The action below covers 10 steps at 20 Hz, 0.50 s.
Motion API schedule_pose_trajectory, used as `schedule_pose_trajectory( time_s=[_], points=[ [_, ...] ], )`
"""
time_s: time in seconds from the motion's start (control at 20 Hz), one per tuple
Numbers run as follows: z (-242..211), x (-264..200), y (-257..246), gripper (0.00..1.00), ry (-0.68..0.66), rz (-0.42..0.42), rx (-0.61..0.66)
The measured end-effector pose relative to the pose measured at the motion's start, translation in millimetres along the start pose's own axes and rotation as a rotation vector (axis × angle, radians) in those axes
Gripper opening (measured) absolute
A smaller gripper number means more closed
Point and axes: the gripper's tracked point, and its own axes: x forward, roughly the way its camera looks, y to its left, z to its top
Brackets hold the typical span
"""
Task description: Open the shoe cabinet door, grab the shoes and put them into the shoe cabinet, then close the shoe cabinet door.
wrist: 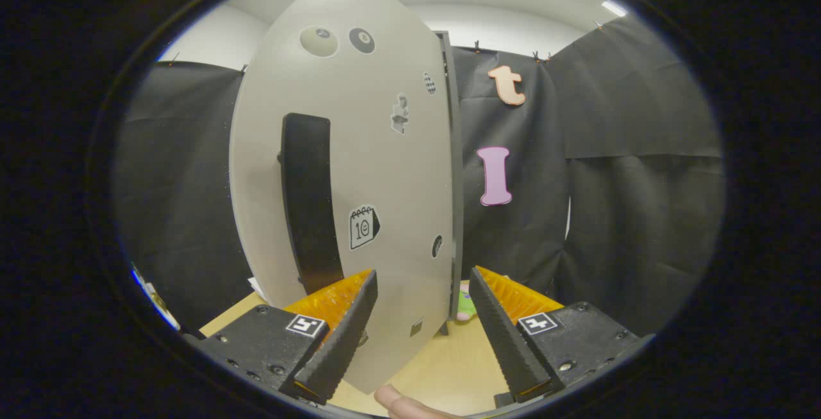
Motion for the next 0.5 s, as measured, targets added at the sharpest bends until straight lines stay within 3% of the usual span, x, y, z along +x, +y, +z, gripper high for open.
schedule_pose_trajectory(
  time_s=[0.15,0.35,0.5],
  points=[
    [3,14,34,0.95,-0.017,0.017,-0.011],
    [-24,29,91,0.97,0.049,0.122,0.026],
    [-23,25,104,0.97,0.023,0.127,0.019]
  ],
)
